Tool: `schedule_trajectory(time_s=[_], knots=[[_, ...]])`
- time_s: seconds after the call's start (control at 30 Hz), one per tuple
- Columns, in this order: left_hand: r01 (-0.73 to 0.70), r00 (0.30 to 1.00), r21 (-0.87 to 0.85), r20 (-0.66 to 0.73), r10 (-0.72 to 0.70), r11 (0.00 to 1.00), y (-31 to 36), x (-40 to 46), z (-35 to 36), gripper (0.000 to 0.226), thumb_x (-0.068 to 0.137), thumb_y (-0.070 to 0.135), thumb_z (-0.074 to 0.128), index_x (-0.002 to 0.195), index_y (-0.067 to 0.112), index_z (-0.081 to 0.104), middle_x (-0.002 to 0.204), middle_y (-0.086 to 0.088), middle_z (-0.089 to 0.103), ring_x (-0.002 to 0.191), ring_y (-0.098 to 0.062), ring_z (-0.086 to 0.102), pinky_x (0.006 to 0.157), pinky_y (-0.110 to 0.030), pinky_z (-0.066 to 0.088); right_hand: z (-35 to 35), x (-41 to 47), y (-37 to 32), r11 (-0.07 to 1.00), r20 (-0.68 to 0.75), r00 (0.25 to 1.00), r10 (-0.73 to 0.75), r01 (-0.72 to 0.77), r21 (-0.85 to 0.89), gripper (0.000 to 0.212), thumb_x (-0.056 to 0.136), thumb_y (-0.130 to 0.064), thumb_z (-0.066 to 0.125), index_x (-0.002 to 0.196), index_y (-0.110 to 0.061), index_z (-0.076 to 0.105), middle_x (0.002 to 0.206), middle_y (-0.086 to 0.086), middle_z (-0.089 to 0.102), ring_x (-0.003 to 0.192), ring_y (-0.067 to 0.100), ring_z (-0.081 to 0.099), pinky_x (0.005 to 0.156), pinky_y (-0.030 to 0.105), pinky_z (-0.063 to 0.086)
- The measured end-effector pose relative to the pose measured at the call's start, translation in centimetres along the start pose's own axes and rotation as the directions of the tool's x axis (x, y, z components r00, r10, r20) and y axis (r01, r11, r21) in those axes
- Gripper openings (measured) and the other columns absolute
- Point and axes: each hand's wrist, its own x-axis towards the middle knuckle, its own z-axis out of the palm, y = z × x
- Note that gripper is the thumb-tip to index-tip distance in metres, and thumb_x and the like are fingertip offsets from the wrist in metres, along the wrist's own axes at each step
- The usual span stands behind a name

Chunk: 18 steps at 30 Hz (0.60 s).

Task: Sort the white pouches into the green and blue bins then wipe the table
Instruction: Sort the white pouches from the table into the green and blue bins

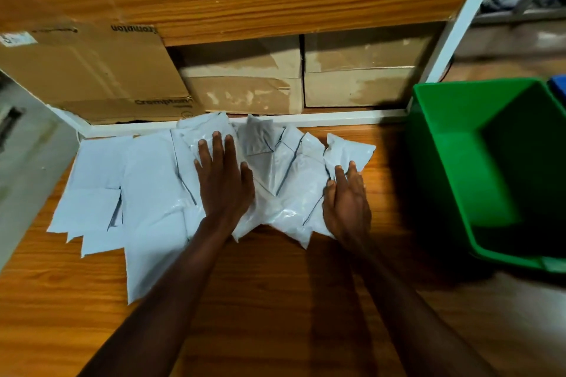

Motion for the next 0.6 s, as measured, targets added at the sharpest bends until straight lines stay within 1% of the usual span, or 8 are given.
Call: schedule_trajectory(time_s=[0.1,0.17,0.3,0.37,0.47,0.53,0.6], knots=[[-0.049,0.998,-0.034,-0.040,0.047,0.998,-0.6,-0.8,-0.8,0.067,0.094,0.034,0.036,0.154,0.007,0.025,0.163,-0.015,0.017,0.150,-0.038,0.009,0.120,-0.055,0.017,-0.8,-0.8,-0.4,0.999,-0.037,0.999,-0.005,0.007,0.049,0.056,0.101,-0.036,0.029,0.148,-0.011,0.044,0.163,0.014,0.026,0.150,0.035,0.025,0.118,0.048,0.031],[-0.069,0.995,-0.068,-0.081,0.063,0.995,-0.7,-1.7,-1.7,0.068,0.094,0.034,0.037,0.155,0.008,0.023,0.164,-0.013,0.016,0.151,-0.035,0.007,0.121,-0.053,0.016,-1.5,-1.7,-1.0,0.997,-0.080,0.997,-0.020,0.025,0.072,0.055,0.102,-0.037,0.029,0.148,-0.012,0.044,0.164,0.011,0.026,0.150,0.032,0.024,0.117,0.048,0.033],[-0.147,0.977,-0.147,-0.177,0.121,0.978,-0.3,-3.0,-3.5,0.070,0.094,0.036,0.038,0.156,0.011,0.019,0.165,-0.011,0.014,0.152,-0.031,0.004,0.123,-0.047,0.011,-4.3,-3.9,-3.2,0.986,-0.213,0.971,-0.113,0.135,0.093,0.049,0.102,-0.029,0.037,0.146,-0.009,0.048,0.162,0.014,0.030,0.149,0.033,0.028,0.117,0.048,0.034],[-0.219,0.961,-0.190,-0.215,0.177,0.957,0.4,-3.2,-4.5,0.069,0.094,0.036,0.036,0.156,0.009,0.021,0.164,-0.013,0.016,0.152,-0.033,0.005,0.124,-0.045,0.007,-6.4,-4.9,-4.5,0.981,-0.284,0.947,-0.153,0.180,0.071,0.047,0.103,-0.026,0.040,0.146,-0.008,0.048,0.162,0.014,0.031,0.150,0.030,0.029,0.118,0.047,0.032],[-0.279,0.942,-0.269,-0.263,0.208,0.922,2.8,-3.4,-5.7,0.068,0.094,0.034,0.039,0.154,0.007,0.026,0.163,-0.014,0.019,0.152,-0.032,0.007,0.124,-0.041,0.002,-10.9,-5.7,-5.4,0.972,-0.333,0.918,-0.215,0.234,0.017,0.049,0.105,-0.030,0.037,0.149,-0.011,0.043,0.164,0.011,0.026,0.152,0.025,0.023,0.122,0.044,0.026],[-0.309,0.932,-0.314,-0.290,0.219,0.898,5.3,-3.7,-6.4,0.067,0.094,0.033,0.043,0.154,0.008,0.028,0.162,-0.012,0.022,0.152,-0.031,0.008,0.124,-0.041,0.004,-14.1,-5.8,-4.9,0.967,-0.361,0.900,-0.245,0.252,-0.027,0.050,0.105,-0.031,0.036,0.150,-0.010,0.043,0.164,0.012,0.026,0.152,0.026,0.022,0.123,0.043,0.024],[-0.369,0.907,-0.343,-0.334,0.255,0.864,8.0,-3.8,-6.8,0.064,0.093,0.029,0.048,0.152,0.008,0.033,0.161,-0.012,0.027,0.151,-0.032,0.013,0.123,-0.047,0.013,-17.3,-5.5,-3.8,0.963,-0.388,0.882,-0.269,0.256,-0.086,0.051,0.105,-0.032,0.036,0.150,-0.010,0.044,0.163,0.013,0.027,0.151,0.029,0.025,0.123,0.042,0.023]])
